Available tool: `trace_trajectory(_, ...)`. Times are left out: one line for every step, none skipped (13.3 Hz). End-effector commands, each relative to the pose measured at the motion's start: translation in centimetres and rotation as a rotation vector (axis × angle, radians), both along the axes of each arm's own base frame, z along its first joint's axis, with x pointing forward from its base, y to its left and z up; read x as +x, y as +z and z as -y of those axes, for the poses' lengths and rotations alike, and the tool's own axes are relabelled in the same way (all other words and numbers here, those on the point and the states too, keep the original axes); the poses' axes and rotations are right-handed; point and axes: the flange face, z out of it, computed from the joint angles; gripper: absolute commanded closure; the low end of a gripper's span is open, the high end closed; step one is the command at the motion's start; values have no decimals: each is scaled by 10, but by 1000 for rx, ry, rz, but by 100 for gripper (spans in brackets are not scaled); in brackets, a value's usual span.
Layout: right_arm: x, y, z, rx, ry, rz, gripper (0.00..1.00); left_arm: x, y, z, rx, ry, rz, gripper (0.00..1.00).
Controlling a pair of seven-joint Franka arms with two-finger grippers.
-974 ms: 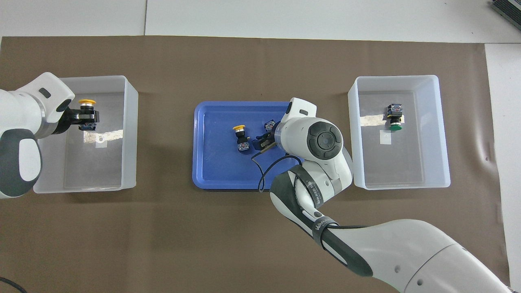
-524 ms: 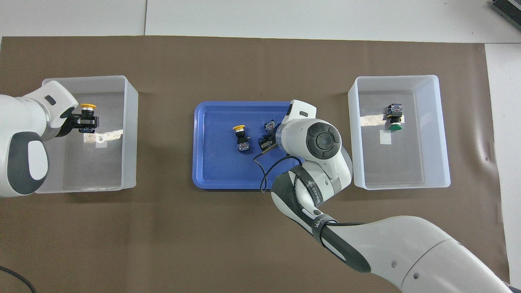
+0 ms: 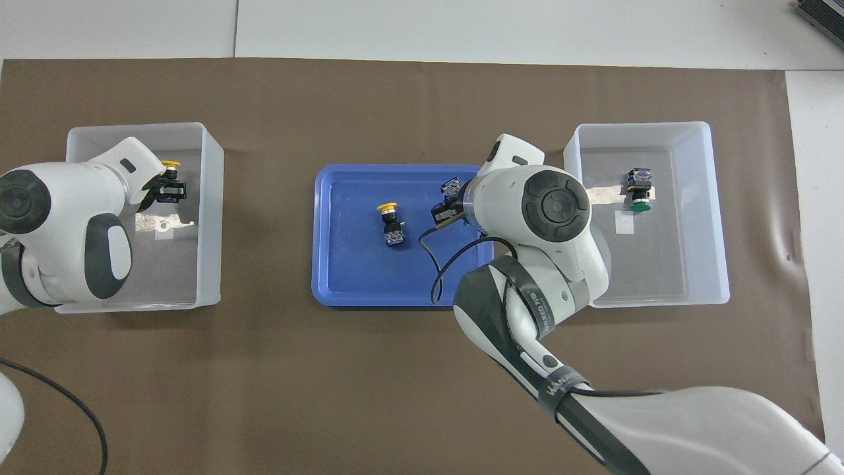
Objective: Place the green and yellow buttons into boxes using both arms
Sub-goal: 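Drop the second green button into its bin with the right gripper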
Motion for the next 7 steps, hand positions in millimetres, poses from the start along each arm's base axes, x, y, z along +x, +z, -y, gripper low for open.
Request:
trace_trajectory(-4, 58, 54, -42, -93, -16, 100, 12, 2, -6, 8, -4, 39, 89)
trace_trajectory(-3, 68, 80, -60, -123, -31, 100, 15, 2, -6, 9, -4, 42, 80)
trace_trajectory(-2, 73, 110, -88, -131, -55, 100, 16, 2, -6, 8, -3, 43, 61)
trace_trajectory(2, 73, 146, -117, -112, -80, 100, 18, 4, -5, 9, -4, 50, 30)
trace_trajectory(3, 67, 176, -140, -72, -100, 100, 21, 9, -1, 5, -2, 59, 27)
trace_trajectory(0, 58, 204, -157, -51, -116, 100, 21, 11, 2, 4, -5, 62, 21)
trace_trajectory(-4, 45, 226, -168, -41, -140, 100, 21, 15, 4, 2, -6, 65, 16)
